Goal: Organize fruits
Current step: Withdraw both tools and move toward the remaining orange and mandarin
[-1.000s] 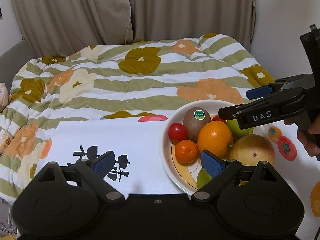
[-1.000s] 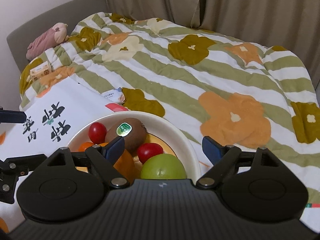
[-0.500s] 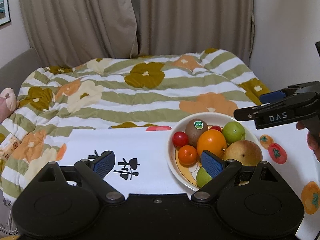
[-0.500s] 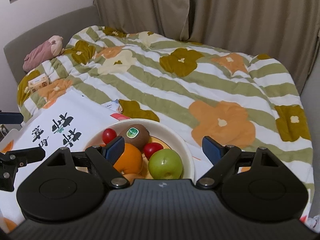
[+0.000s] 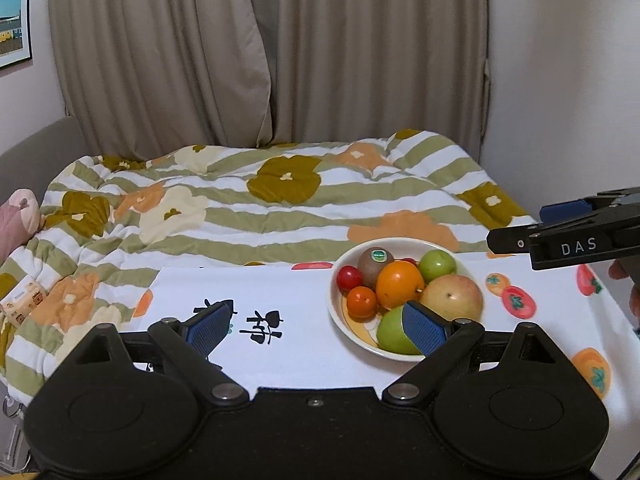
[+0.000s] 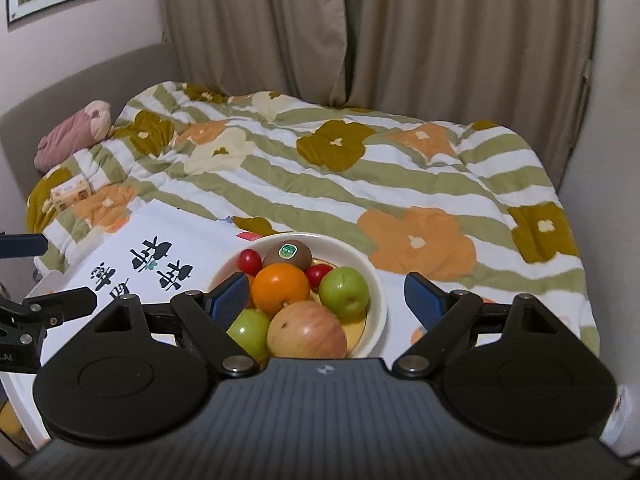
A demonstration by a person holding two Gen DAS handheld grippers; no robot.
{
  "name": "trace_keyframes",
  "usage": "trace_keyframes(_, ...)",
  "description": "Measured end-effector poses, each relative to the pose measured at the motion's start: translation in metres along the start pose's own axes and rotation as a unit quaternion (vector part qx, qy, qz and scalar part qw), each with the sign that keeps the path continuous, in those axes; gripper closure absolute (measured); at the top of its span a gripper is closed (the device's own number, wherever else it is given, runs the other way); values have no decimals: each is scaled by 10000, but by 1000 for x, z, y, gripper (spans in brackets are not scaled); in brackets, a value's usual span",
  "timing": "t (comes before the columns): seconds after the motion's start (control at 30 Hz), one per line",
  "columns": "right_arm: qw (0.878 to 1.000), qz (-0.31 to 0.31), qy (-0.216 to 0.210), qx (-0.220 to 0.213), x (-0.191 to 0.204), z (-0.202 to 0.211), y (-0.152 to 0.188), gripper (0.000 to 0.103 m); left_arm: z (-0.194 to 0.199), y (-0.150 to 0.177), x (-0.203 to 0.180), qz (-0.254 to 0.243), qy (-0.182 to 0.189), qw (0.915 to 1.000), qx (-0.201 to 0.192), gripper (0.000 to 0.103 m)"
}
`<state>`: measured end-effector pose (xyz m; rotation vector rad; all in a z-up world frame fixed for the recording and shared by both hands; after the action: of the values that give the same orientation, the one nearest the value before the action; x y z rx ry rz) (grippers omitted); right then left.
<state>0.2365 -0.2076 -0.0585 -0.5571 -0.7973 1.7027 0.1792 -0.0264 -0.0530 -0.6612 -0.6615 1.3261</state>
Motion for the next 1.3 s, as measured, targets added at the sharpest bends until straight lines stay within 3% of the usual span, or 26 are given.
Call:
trace_keyframes(0.47, 9973, -374, 583, -238, 24, 82, 50, 0, 59, 25, -9, 25, 517, 9979, -388, 5)
trace_keyframes(0.7, 9952, -525, 804, -208, 36, 99, 76, 0, 68, 40, -17, -350, 711, 9961, -390, 2)
trace_keyframes(0.93, 9926, -810, 909, 17, 36, 90, 116, 0, 47, 69, -35, -929, 985, 9907, -157, 1)
trace_keyframes(1.3, 9859, -1213, 1076, 417, 17, 38, 175, 0, -30, 104, -65, -1842, 1199, 9754, 197, 1)
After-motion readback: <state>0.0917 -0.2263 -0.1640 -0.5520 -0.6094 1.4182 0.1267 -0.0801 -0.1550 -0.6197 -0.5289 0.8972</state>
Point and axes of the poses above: each gripper's, at about its wrist camera, not at the fingertips, and z roughly against the way its jaws point, x to its left, y to its underside, the point moved 9 cm from there along -z, roughly the way its jaws point, and after that the axes turned 4 degrees about x, right-handed, at the moved point
